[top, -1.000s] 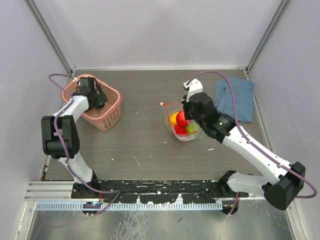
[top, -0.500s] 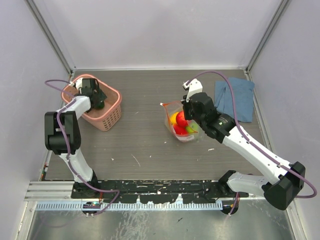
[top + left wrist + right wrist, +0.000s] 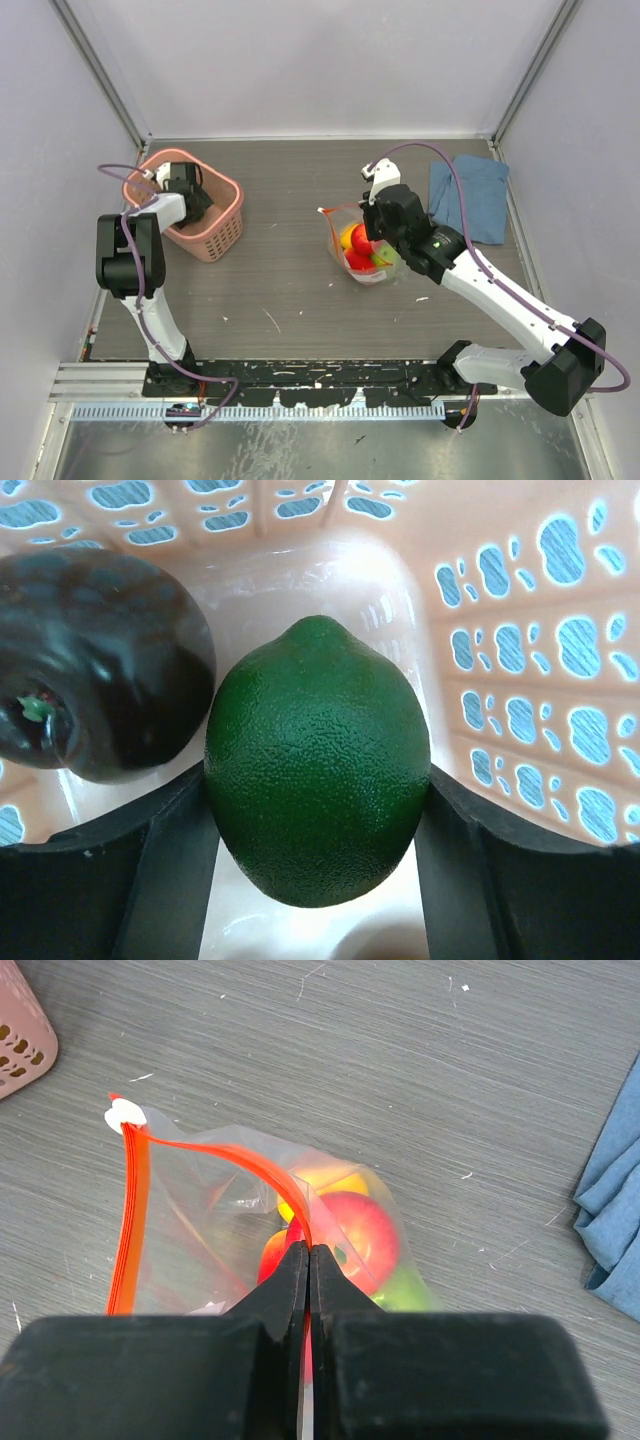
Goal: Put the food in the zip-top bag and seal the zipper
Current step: Pick up the fake fruit from the bin.
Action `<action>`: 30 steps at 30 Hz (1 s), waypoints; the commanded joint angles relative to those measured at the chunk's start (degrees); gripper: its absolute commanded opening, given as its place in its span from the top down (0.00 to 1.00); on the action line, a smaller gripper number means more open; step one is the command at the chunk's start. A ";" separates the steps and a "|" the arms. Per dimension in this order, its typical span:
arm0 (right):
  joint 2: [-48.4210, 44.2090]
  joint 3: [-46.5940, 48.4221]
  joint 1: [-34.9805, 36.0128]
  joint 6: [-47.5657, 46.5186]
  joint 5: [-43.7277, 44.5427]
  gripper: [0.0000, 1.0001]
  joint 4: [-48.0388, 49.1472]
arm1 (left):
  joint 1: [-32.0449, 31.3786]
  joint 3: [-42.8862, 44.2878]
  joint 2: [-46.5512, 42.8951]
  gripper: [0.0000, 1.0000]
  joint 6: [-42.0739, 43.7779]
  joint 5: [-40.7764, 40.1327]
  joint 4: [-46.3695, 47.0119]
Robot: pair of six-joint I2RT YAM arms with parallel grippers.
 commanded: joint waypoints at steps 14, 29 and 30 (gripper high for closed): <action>-0.31 1.58 -0.11 -0.62 -0.66 1.00 2.83 | 0.05 -4.49 -8.61 0.57 4.48 1.89 5.11; -0.31 2.64 -0.05 -0.30 -0.11 1.00 2.83 | -1.04 -8.20 -22.37 0.64 8.27 8.24 2.70; -0.32 2.74 -0.03 -0.31 0.02 1.00 2.83 | -1.16 -8.25 -23.28 0.64 8.43 8.73 2.44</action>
